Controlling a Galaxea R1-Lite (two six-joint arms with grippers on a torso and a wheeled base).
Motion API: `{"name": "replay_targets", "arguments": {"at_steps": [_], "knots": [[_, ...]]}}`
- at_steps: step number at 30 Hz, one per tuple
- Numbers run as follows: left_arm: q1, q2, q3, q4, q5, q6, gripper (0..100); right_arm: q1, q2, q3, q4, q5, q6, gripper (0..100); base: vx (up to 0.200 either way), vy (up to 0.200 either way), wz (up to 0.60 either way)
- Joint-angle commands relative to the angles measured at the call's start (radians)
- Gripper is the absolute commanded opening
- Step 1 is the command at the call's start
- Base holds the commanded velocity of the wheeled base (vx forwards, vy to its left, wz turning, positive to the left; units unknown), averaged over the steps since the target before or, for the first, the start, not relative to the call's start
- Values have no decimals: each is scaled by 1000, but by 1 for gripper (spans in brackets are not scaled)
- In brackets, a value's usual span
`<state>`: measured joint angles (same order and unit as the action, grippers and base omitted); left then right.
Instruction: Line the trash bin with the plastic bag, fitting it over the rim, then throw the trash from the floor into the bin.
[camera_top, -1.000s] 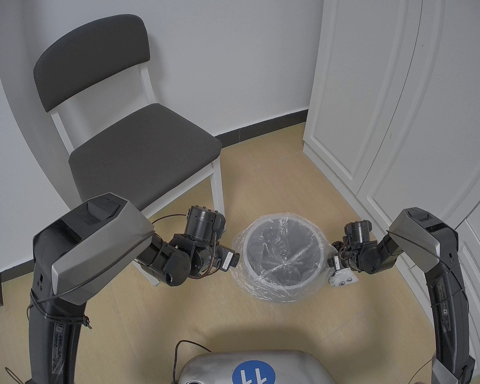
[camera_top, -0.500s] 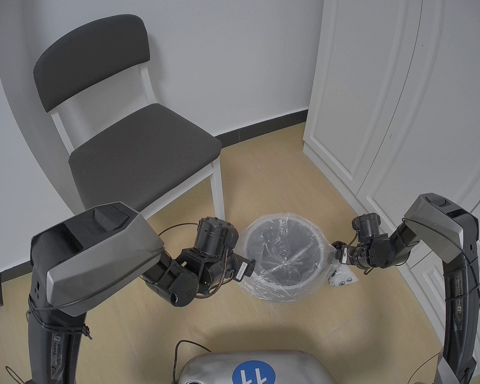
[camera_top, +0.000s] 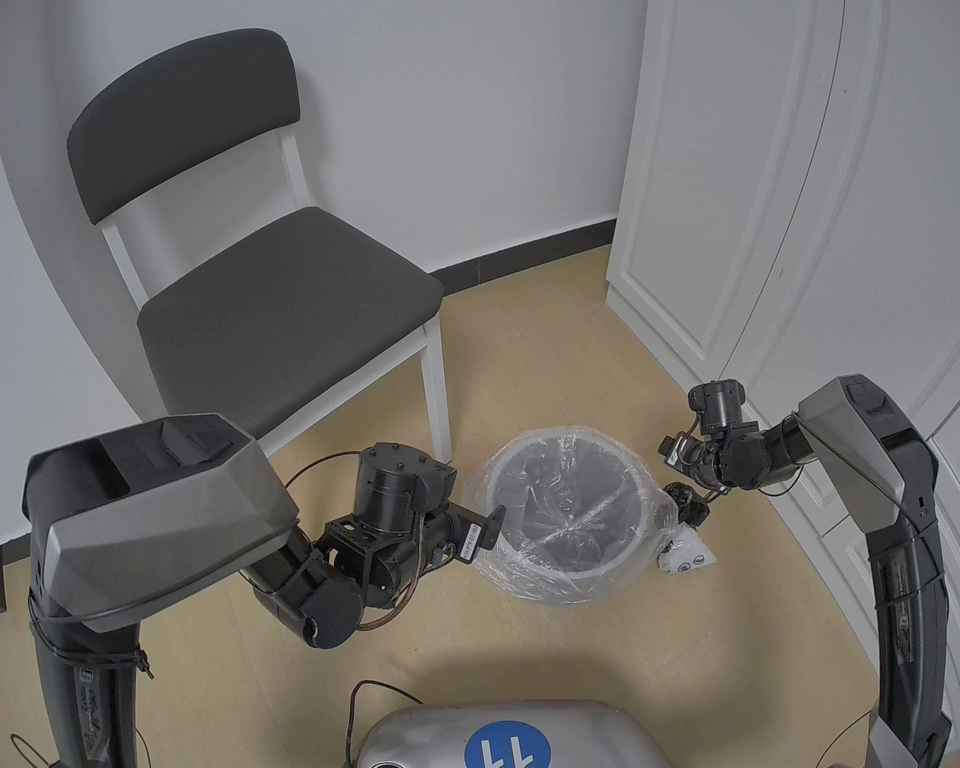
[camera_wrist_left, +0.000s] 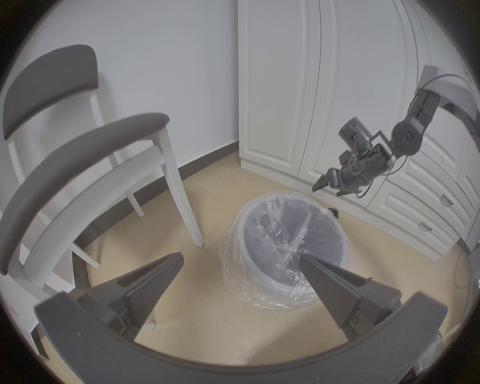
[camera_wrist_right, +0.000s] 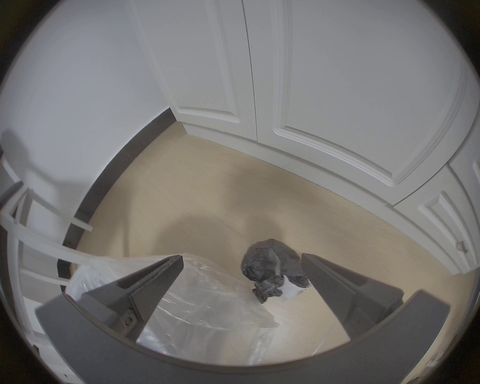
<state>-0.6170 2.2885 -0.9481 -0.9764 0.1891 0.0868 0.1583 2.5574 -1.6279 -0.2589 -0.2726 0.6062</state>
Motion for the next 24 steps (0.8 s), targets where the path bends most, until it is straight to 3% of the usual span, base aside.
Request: {"name": "replay_targets", "arguments": {"at_steps": [1, 4, 12, 24], "knots": [[2, -46, 69, -53, 1, 1, 100, 15, 29, -46, 9, 9, 29, 100, 0, 0, 0], [6, -64, 118, -140, 1, 4, 100, 40, 15, -35, 10, 10, 35, 100, 0, 0, 0], [74, -172, 138, -136, -13, 4, 100, 89, -22, 6, 10, 12, 40, 100, 0, 0, 0], [129, -202, 187, -150, -22, 4, 100, 64, 61, -15, 17, 47, 12, 100, 0, 0, 0]]}}
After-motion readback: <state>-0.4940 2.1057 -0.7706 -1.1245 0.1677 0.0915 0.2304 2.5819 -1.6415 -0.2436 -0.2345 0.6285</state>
